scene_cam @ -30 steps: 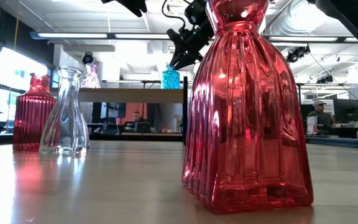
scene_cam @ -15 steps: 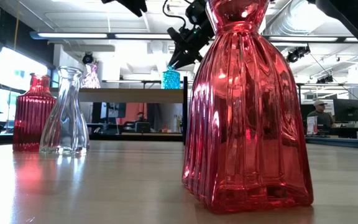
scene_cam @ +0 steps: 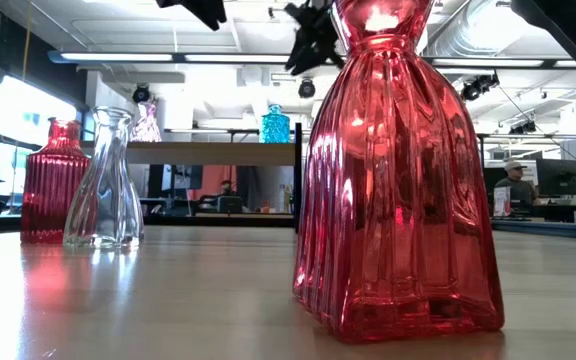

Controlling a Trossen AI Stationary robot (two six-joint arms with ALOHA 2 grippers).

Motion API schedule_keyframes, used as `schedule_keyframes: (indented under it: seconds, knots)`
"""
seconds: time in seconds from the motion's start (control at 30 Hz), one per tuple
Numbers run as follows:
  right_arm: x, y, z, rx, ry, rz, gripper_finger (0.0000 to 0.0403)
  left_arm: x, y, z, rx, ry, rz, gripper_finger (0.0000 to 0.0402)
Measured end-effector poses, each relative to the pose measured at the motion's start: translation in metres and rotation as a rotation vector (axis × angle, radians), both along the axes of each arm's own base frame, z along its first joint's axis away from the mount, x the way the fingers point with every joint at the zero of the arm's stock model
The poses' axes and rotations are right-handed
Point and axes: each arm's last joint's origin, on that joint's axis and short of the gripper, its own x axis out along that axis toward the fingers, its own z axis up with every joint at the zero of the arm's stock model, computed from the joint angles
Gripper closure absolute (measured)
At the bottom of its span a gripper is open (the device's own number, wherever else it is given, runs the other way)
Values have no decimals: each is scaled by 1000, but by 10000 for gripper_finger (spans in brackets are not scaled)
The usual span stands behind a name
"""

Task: Sort vases onto shelf
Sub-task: Put the top left red vase on the shelf

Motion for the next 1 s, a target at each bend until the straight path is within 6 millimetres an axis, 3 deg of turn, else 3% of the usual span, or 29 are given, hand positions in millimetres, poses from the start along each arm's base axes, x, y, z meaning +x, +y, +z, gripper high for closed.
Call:
schedule_keyframes:
  seconds: [0.2,0.43,0.7,1.0]
  knots:
    - [-19,19,14,38,23,27,327,-3,-1,-2,-8,36,0,301]
    - [-27,39,12,118,134,53,327,-8,-3,-5,-70,96,-53,301]
    - [-23,72,3,198,261,117,327,-19,-16,-12,-161,236,-117,301]
    - [-12,109,1,244,292,172,327,-34,-39,-46,-188,376,-129,301]
